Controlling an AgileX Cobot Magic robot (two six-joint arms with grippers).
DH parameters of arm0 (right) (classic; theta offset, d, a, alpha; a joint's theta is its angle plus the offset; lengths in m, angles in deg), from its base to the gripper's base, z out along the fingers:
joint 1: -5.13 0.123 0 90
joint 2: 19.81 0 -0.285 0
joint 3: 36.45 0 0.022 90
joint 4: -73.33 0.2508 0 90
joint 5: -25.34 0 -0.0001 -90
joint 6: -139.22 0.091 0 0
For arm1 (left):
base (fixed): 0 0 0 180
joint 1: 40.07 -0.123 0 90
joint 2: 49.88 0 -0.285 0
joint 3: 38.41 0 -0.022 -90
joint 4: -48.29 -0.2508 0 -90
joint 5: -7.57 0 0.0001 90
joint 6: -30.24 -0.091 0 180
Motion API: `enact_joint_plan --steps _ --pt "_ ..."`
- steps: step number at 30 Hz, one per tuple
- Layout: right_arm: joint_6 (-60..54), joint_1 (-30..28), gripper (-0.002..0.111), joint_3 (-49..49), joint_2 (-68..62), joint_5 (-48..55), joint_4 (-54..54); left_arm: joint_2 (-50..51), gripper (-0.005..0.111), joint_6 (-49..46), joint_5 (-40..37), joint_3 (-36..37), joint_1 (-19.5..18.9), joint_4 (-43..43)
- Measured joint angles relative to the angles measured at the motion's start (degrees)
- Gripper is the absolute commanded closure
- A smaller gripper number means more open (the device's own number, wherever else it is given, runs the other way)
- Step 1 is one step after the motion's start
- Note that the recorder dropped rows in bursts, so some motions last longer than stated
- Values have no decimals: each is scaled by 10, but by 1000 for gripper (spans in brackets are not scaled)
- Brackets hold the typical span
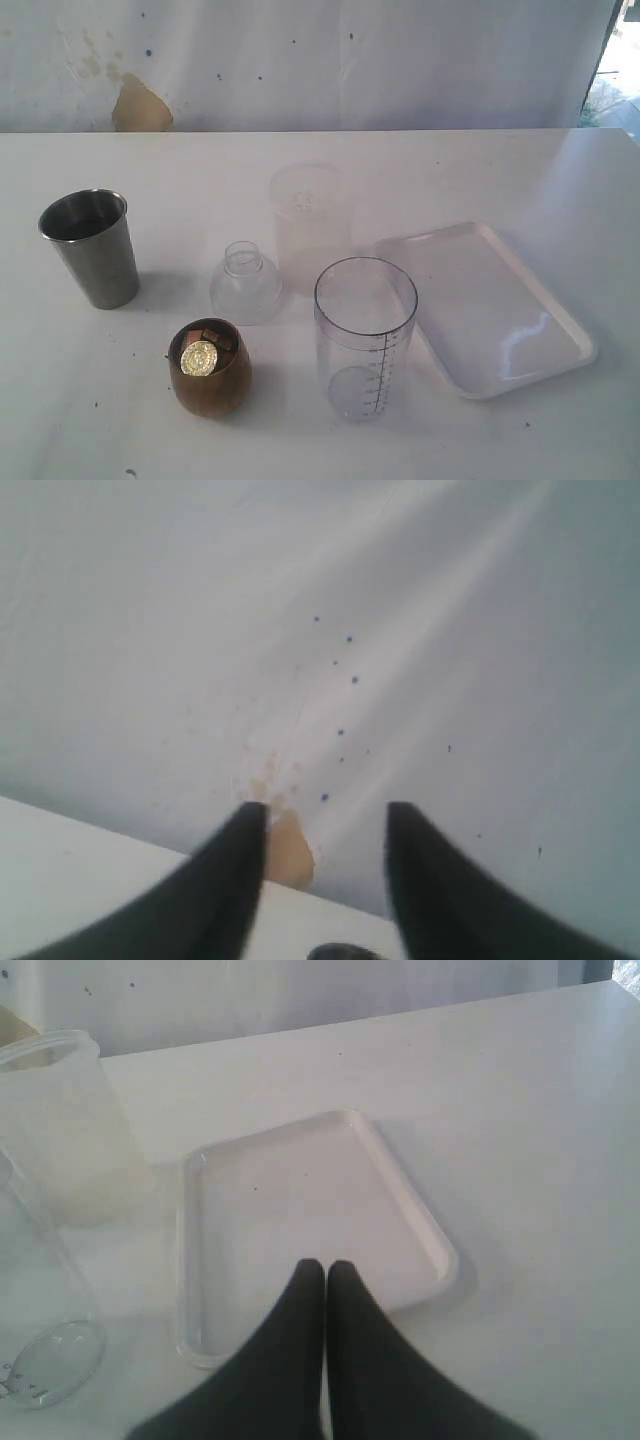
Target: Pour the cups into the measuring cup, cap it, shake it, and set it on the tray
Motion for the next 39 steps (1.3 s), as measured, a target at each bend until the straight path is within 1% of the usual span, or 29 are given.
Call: enact_joint_plan --steps 1,5,7,8,10,11,12,13,14,15,18,20,23,26,29,31,33,38,39 --pt "0 0 108 0 0 0 0 0 2 3 8 0 0 -3" --pt "0 0 108 0 0 0 0 0 2 24 38 0 0 -18" --pt "0 0 108 0 0 0 0 1 2 36 96 0 0 -37" --pt "0 0 108 0 0 0 0 7 2 45 111 0 0 -47" --pt "0 0 108 0 0 0 0 52 2 81 123 -21 0 -108" --pt "0 0 108 0 0 0 0 94 2 124 133 -48 0 -176" --pt "0 0 108 0 0 0 0 121 2 152 141 -62 0 -216" --pt "0 0 108 0 0 0 0 171 2 219 162 -85 0 -300" --pt "0 0 108 0 0 0 0 200 2 258 176 -95 0 -351" --pt "0 0 108 0 0 0 0 258 2 332 206 -106 0 -452" --pt "0 0 108 0 0 0 0 339 2 430 268 -109 0 -618" --pt "0 0 108 0 0 0 0 397 2 477 313 -109 0 -697" --pt "0 0 108 0 0 0 0 471 2 495 371 -109 0 -747" --pt "0 0 108 0 0 0 0 543 2 477 400 -109 0 -755" --pt "0 0 108 0 0 0 0 604 2 451 410 -109 1 -751" --pt "0 0 108 0 0 0 0 644 2 417 413 -110 15 -734" --pt "5 0 108 0 0 0 0 691 2 364 413 -110 45 -701" --pt "8 0 108 0 0 0 0 801 2 209 416 -110 146 -569" --pt "9 0 108 0 0 0 0 816 2 184 417 -111 160 -547"
